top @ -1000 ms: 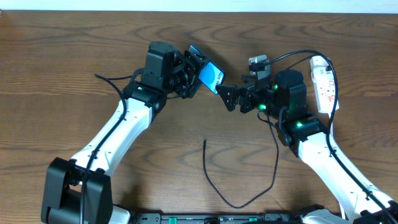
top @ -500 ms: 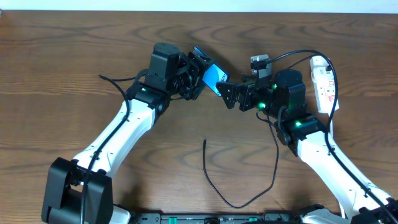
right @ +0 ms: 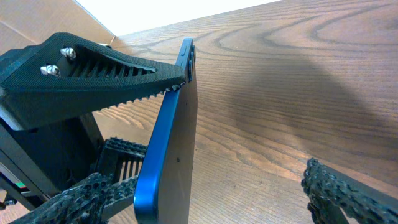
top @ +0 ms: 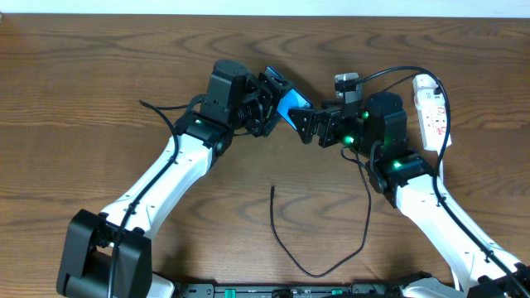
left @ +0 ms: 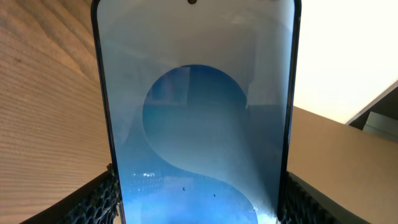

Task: Plug charger to phone and switch on socket
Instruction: 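Close the right gripper on the phone's side edge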

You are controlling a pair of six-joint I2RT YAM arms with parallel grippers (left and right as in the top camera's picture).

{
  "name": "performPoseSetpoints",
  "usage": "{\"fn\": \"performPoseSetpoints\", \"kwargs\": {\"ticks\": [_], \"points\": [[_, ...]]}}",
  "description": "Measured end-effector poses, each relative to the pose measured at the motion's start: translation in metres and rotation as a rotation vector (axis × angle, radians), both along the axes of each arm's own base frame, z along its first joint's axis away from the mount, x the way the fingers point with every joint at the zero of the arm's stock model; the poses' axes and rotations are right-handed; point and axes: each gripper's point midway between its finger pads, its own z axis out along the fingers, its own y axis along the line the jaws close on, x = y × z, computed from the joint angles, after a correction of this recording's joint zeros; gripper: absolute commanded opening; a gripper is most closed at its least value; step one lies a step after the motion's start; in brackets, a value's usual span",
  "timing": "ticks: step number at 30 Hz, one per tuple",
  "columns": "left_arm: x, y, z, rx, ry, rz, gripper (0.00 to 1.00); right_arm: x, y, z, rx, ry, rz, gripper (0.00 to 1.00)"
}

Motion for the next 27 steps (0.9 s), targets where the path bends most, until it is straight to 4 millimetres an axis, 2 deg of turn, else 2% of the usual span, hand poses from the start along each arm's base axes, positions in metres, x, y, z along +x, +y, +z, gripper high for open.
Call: {"fn": "performPoseSetpoints", "kwargs": {"ticks": [8,20,27], "points": [[-0.001,-0.004,0.002,-0.02,0.011,0.006,0.07,0.0,0.0,0.0,0.001,0.002,-0.003,0.94],[-0.01,-0.022,0.006,-0.039,0.005,-0.022,0.07,-0.001,0.002,0.0,0.0,0.001,0.003,0.93],[-0.011,-0.031,0.013,-0.062,-0.012,-0.031,0.07,-0.001,0.002,0.0,0.0,0.002,0.003,0.87]]}}
